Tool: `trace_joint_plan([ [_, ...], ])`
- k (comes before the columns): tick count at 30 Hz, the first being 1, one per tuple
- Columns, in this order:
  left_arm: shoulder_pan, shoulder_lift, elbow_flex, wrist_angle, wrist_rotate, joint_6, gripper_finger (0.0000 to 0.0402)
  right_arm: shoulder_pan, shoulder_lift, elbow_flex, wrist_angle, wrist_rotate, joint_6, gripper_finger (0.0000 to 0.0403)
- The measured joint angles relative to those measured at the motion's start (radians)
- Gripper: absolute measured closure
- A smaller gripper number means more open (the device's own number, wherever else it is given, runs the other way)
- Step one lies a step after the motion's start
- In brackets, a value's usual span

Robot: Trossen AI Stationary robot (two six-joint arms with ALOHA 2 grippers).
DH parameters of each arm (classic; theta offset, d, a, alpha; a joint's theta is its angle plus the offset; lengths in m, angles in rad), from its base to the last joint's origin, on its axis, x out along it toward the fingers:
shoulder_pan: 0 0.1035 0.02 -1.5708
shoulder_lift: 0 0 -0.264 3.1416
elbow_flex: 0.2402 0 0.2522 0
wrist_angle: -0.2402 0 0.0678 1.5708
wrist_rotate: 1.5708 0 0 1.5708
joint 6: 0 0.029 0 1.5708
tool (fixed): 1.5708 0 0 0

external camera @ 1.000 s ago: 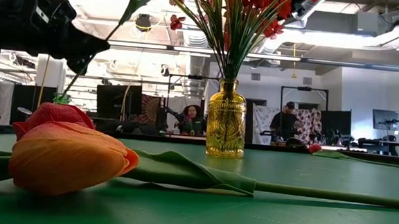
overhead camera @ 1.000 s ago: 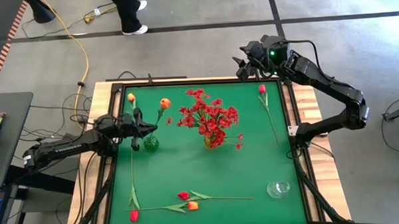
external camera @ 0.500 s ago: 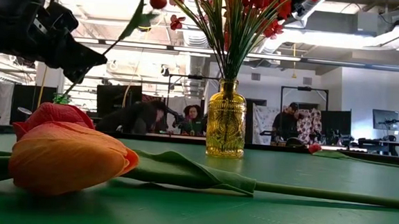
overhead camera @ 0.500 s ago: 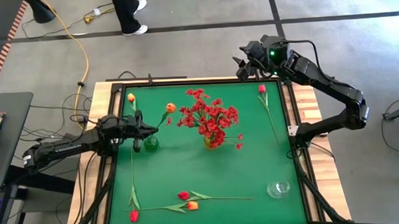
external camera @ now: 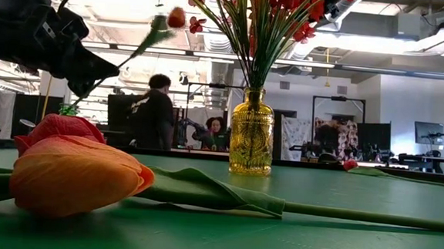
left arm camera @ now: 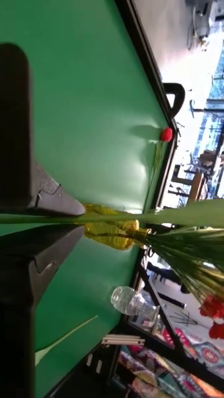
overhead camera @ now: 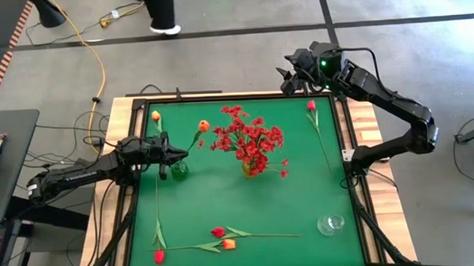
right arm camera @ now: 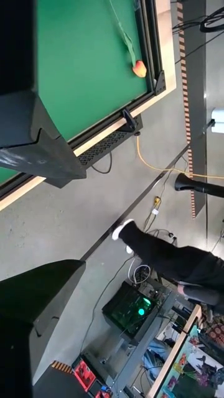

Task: Sort flowers into vase by color
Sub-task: Put the top right orange flower into the green vase

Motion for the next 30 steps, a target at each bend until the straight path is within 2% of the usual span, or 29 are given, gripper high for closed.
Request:
trace_joint_plan([
  [5, 0.0, 0.0, 0.004, -0.031, -0.002, -0.006, 0.0345, 0.0, 0.0, 0.0, 0.0, 0.0, -0.001, 0.0154],
  [8, 0.0, 0.002, 0.031, -0.155, -0.018, -0.001, 0.0319, 0.0, 0.0, 0.0, 0.0, 0.0, -0.005, 0.0154],
  [17, 0.0, 0.0, 0.139, -0.369, -0.024, 0.005, 0.0252, 0.0, 0.0, 0.0, 0.0, 0.0, -0.008, 0.0154],
  [23, 0.0, 0.002, 0.227, -0.403, -0.031, 0.004, 0.0237, 0.0, 0.0, 0.0, 0.0, 0.0, -0.008, 0.0154],
  [30, 0.0, 0.069, 0.324, -0.435, -0.127, -0.007, 0.0236, 0.0, 0.0, 0.0, 0.0, -0.001, -0.008, 0.0154],
])
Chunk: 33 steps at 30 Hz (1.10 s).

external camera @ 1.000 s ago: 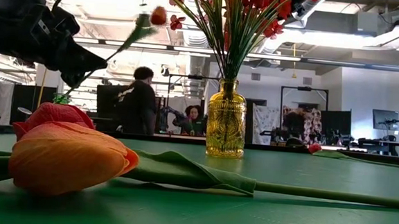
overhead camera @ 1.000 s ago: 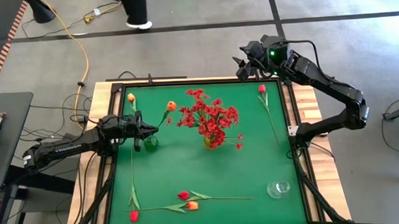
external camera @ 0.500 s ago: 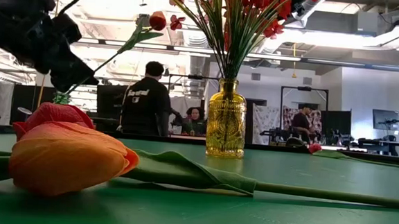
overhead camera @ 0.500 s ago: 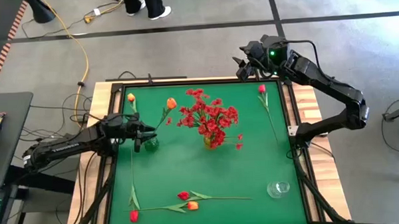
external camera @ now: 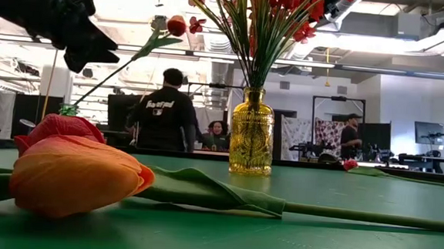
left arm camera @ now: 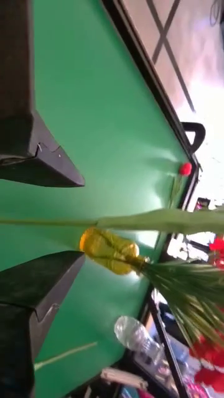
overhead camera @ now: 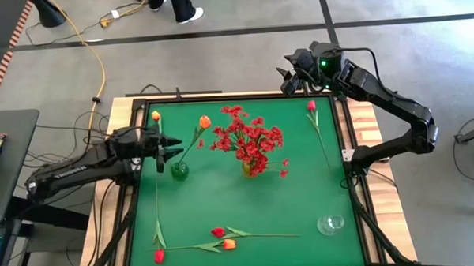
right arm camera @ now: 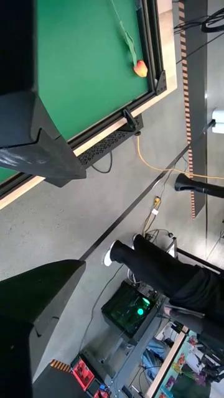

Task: Sort flowers into vase by color
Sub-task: Put the top right orange flower into the green vase

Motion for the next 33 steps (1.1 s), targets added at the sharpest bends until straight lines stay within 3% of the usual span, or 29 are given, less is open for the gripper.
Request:
trace_joint_plan([
  [12, 0.0, 0.194, 0.023, 0.132, 0.092, 0.037, 0.0236, 0.0, 0.0, 0.0, 0.0, -0.001, 0.0, 0.0154],
  [20, 0.0, 0.295, 0.023, 0.222, 0.076, 0.037, 0.0236, 0.0, 0.0, 0.0, 0.0, -0.002, -0.001, 0.0154],
  [25, 0.0, 0.327, 0.024, 0.307, 0.082, 0.037, 0.0236, 0.0, 0.0, 0.0, 0.0, -0.002, -0.001, 0.0154],
  [33, 0.0, 0.325, 0.024, 0.311, 0.099, 0.008, 0.0246, 0.0, 0.0, 0.0, 0.0, -0.002, -0.001, 0.0154],
])
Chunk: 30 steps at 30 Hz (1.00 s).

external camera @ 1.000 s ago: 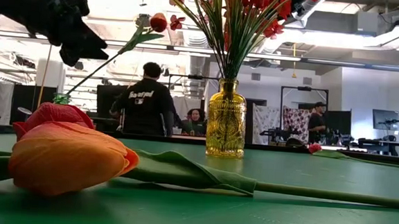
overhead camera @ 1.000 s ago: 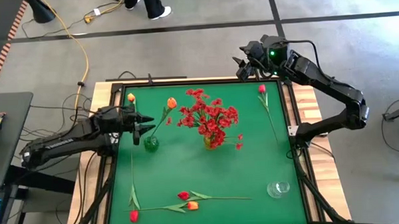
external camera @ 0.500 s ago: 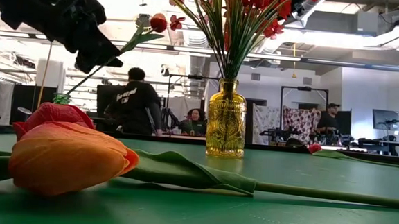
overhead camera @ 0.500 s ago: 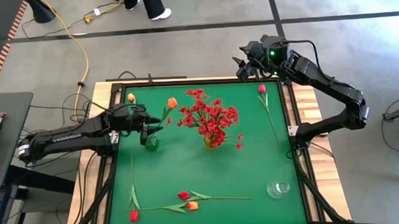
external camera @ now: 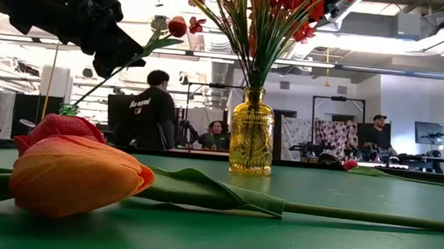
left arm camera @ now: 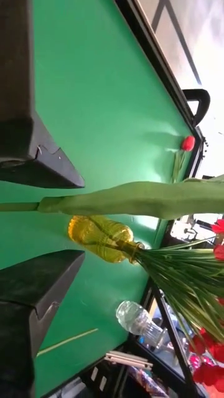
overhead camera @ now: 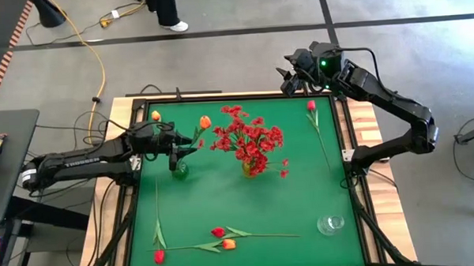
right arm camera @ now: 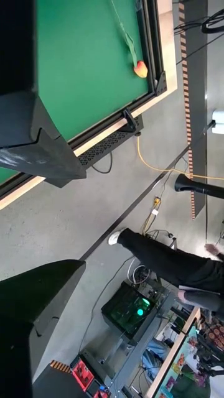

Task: Sort flowers into vase by color
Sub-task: Put the top right orange flower into the green vase

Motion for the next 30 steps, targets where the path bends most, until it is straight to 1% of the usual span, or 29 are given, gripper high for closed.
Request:
trace_joint_plan([
  [4, 0.0, 0.0, 0.0, 0.0, 0.0, -0.011, 0.028, 0.0, 0.0, 0.0, 0.0, 0.0, 0.0, 0.0154],
  [10, 0.0, 0.0, 0.0, 0.0, 0.004, -0.013, 0.0352, 0.0, 0.0, 0.0, 0.0, 0.0, 0.0, 0.0154],
  [14, 0.0, -0.033, 0.0, -0.002, 0.012, 0.01, 0.0391, 0.0, 0.0, 0.0, -0.001, -0.001, 0.0, 0.0154],
  [16, 0.0, -0.064, 0.0, -0.004, 0.011, 0.012, 0.0395, 0.0, 0.0, 0.0, -0.001, -0.001, 0.001, 0.0154],
  [20, 0.0, -0.147, 0.0, -0.026, 0.011, 0.012, 0.0389, 0.0, 0.0, 0.0, -0.001, -0.002, 0.001, 0.0154],
  [23, 0.0, -0.211, 0.0, -0.093, -0.001, 0.036, 0.0389, 0.0, 0.0, 0.0, -0.001, -0.002, 0.0, 0.0154],
  [27, 0.0, -0.284, 0.0, -0.194, -0.042, 0.067, 0.0396, 0.0, 0.0, 0.0, -0.001, -0.002, 0.0, 0.0154],
  [30, 0.0, -0.324, 0.0, -0.242, -0.046, 0.076, 0.0399, 0.0, 0.0, 0.0, -0.001, -0.002, 0.0, 0.0154],
])
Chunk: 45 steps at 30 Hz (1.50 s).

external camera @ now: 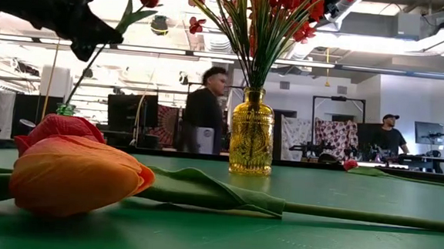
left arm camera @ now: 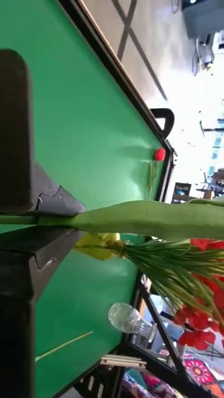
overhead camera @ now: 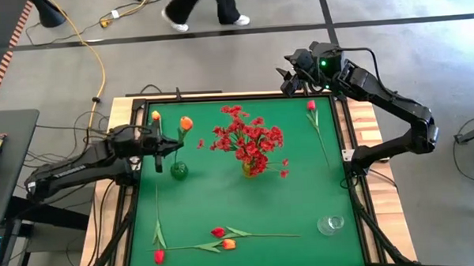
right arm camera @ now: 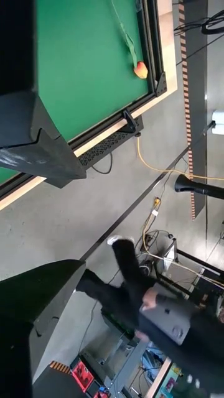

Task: Sort flowers into vase by color
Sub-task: Put the top right orange flower into the green vase

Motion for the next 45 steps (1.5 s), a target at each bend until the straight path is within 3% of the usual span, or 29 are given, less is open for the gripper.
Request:
trace_joint_plan([
  [8, 0.0, -0.035, 0.0, -0.129, -0.002, -0.031, 0.0393, 0.0, 0.0, 0.0, 0.001, 0.0, 0.0, 0.0154],
  [17, 0.0, -0.034, 0.0, -0.149, 0.002, -0.042, 0.0386, 0.0, 0.0, 0.0, 0.001, 0.0, 0.0, 0.0154],
  [29, 0.0, -0.037, -0.001, -0.064, -0.047, 0.045, 0.0399, 0.0, 0.0, 0.0, 0.001, 0.001, 0.0, 0.0154],
  [35, -0.001, -0.056, -0.078, 0.055, -0.021, 0.032, 0.0401, 0.0, 0.0, 0.0, 0.0, 0.001, 0.0, 0.0154],
  [41, -0.008, -0.132, -0.127, 0.112, -0.001, 0.049, 0.0401, 0.0, 0.0, 0.0, 0.0, 0.001, 0.0, 0.0154],
  [45, -0.008, -0.211, -0.14, 0.056, 0.017, 0.048, 0.0401, 0.0, 0.0, 0.0, 0.0, 0.001, -0.001, 0.0154],
])
